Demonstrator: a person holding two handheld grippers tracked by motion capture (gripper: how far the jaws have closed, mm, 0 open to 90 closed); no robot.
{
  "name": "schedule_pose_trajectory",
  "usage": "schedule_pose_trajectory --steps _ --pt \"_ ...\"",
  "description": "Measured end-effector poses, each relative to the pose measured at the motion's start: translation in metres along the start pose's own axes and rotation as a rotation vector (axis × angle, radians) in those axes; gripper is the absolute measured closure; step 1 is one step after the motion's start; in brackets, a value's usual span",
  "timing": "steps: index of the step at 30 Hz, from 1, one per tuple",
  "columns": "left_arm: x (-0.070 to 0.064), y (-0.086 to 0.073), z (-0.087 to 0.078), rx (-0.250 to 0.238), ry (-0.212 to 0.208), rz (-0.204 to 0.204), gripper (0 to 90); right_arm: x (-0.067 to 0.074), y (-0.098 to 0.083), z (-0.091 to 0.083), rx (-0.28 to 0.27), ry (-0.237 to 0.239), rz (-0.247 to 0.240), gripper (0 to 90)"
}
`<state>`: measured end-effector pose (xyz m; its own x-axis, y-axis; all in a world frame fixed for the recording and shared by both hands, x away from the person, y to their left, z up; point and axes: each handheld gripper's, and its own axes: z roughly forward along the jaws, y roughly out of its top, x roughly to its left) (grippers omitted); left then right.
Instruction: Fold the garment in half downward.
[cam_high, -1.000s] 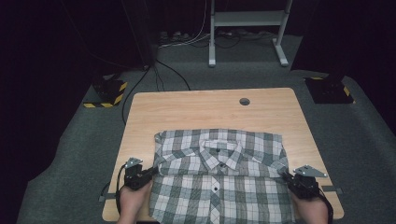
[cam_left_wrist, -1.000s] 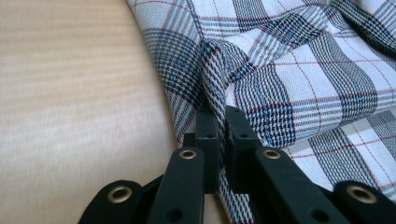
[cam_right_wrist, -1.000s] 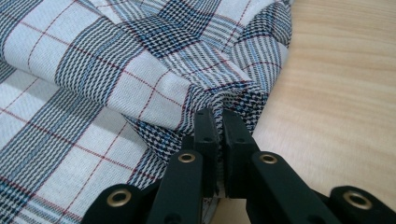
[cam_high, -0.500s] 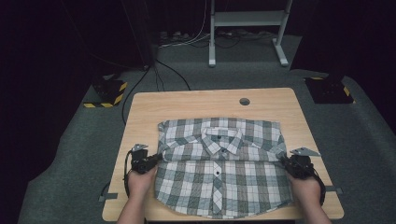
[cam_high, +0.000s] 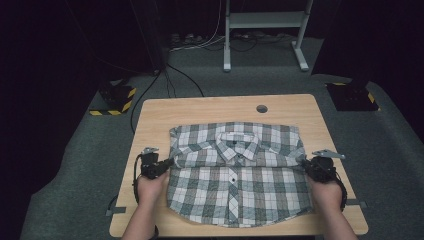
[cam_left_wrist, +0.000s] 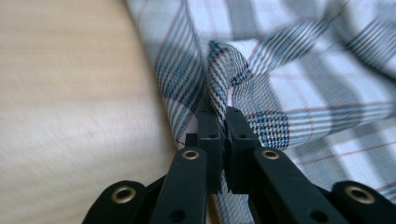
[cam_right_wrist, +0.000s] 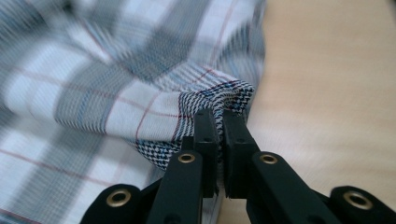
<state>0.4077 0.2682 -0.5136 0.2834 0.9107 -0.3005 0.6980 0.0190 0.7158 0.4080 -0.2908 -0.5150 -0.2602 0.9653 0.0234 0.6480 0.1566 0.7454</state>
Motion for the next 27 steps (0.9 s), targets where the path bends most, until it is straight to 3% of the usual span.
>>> schedule_pose_trajectory --steps 9,14,17,20,23,27 --pt "-0.029 0.092 -0.068 -0.157 0.008 0.124 89.1 0.004 0.081 -0.072 -0.233 -0.016 -0.075 86.6" --pt "-0.043 0.12 -0.097 -0.226 -0.006 0.157 89.1 0.006 0.114 -0.106 -0.316 -0.04 -0.112 86.6" --pt "-0.044 0.117 -0.104 -0.243 -0.027 0.154 89.1 0.004 0.116 -0.116 -0.334 -0.039 -0.117 86.5" --pt "-0.044 0.102 -0.102 -0.228 -0.039 0.173 89.0 0.004 0.106 -0.118 -0.331 -0.031 -0.118 86.6" --pt "-0.039 0.078 -0.097 -0.204 -0.051 0.179 89.0 0.003 0.082 -0.114 -0.314 -0.004 -0.108 86.5" --pt "-0.03 0.043 -0.087 -0.166 -0.069 0.156 89.0 0.007 0.047 -0.108 -0.287 0.021 -0.108 86.5"
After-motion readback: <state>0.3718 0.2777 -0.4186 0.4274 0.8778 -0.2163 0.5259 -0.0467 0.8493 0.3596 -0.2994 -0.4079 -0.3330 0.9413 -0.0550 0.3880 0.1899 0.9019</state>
